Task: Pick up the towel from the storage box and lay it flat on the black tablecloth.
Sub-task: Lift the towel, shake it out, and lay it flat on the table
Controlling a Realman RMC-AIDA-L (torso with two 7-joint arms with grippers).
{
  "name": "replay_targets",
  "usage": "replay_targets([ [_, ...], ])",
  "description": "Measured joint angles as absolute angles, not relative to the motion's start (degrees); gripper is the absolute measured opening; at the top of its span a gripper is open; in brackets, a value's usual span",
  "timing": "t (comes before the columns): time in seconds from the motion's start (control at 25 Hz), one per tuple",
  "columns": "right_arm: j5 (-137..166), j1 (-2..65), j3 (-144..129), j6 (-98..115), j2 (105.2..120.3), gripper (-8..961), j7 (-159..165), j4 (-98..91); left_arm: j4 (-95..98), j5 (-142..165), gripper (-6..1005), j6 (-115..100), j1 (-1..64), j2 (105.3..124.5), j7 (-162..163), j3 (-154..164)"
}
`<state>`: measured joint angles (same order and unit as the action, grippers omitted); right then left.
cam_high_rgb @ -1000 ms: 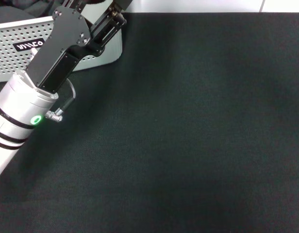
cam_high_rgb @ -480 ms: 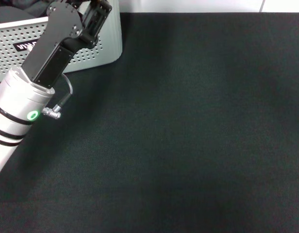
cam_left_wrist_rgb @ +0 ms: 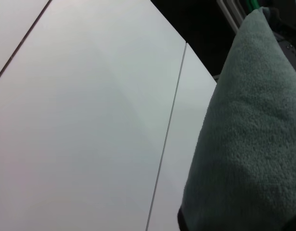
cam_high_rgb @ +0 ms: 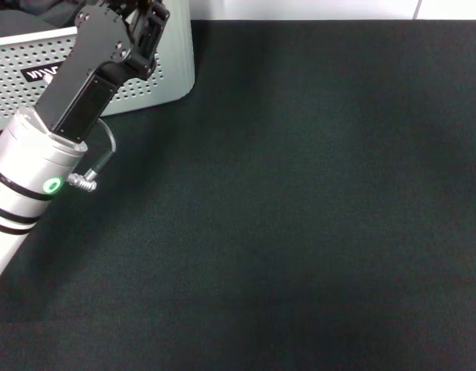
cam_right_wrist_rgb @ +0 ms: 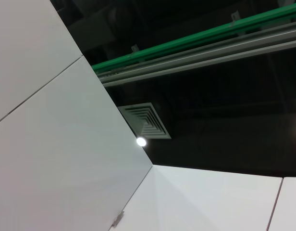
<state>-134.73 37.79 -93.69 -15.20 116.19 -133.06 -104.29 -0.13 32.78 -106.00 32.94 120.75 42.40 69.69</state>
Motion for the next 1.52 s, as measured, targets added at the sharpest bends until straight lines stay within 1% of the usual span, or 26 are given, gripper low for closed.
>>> replay_targets([
  [0.44,-134.7,36.2,-93.7,-15.3,116.18,70,-133.0,-104.4,-0.2,32.7,99,-106.4,32.5,120.75,43.0,69.7],
  [0.56,-135.9,33.7,-93.8,-16.4,116.19,72,-132.5,-104.2,0.2,32.7,55,-106.4,32.4,120.75,42.6,69.7],
  [0.68,-140.4,28.5,-93.5,-21.1,116.17,73,-132.3,-103.6,1.8,32.5,44,-106.5,31.9,120.75,41.4,69.8],
  [0.8,-145.1,23.5,-92.9,-27.8,116.03,75,-132.2,-101.4,6.2,32.8,33,-106.5,29.5,120.71,37.7,70.2],
  [0.92,-150.4,18.2,-91.4,-39.1,115.87,77,-131.8,-95.3,10.6,33.7,25,-106.8,27.2,120.64,33.4,70.4],
  [1.04,-152.4,15.8,-89.1,-46.6,115.54,78,-127.8,-88.5,12.4,34.1,22,-108.4,26.5,120.41,30.3,70.6],
  [1.2,-149.7,16.0,-83.7,-55.9,114.98,81,-118.1,-76.7,14.3,34.2,22,-111.0,26.3,120.25,24.7,71.7],
  [1.4,-146.2,17.1,-77.4,-69.3,114.9,84,-114.8,-61.4,18.9,34.4,22,-113.0,24.8,120.27,20.0,72.7],
  [1.52,-143.7,17.2,-75.7,-73.8,114.81,85,-114.5,-55.5,21.6,34.1,22,-113.9,24.1,120.28,18.7,72.7],
])
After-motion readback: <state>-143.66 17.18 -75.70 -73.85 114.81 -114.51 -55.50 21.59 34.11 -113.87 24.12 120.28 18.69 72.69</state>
